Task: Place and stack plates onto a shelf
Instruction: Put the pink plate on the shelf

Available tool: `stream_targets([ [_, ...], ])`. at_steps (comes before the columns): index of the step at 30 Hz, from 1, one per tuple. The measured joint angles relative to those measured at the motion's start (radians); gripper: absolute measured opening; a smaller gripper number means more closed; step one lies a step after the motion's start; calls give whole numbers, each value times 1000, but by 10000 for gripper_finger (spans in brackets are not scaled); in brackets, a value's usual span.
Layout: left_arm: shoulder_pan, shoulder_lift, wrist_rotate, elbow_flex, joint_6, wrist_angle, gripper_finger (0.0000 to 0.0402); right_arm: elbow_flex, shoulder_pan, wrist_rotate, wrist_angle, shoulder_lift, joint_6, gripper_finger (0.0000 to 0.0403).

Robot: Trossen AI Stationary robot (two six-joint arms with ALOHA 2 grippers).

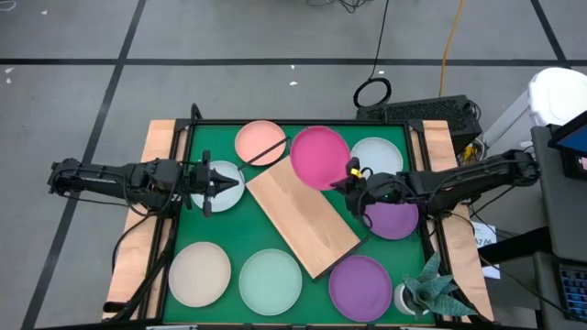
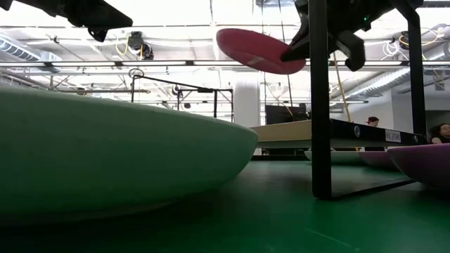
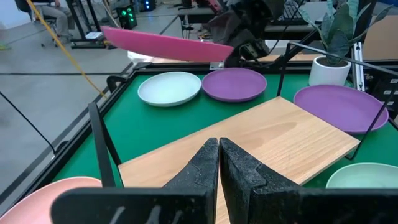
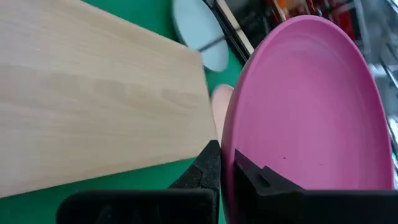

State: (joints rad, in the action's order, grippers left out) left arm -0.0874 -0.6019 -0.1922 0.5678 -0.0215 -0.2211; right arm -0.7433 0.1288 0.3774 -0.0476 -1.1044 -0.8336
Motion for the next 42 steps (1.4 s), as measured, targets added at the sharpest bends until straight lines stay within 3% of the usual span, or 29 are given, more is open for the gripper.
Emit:
stream_targets([
  [6,0,0,0,0,0,1,21,0,3,-167,2,1,-12,3],
  [18,0,0,-1,0,-9,2,21,0,3,-260,-72,1,57,4],
  [24,0,0,-2,0,-10,37,21,0,-16,-400,-102,1,48,4],
  [29,0,-12,-2,0,-26,82,21,0,-16,-434,-107,1,25,3],
  [35,-17,-112,-2,0,-80,157,21,0,-16,-440,-133,-7,1,3],
  [42,-53,-281,-1,0,-175,370,21,8,-16,-457,-163,-7,-245,2],
])
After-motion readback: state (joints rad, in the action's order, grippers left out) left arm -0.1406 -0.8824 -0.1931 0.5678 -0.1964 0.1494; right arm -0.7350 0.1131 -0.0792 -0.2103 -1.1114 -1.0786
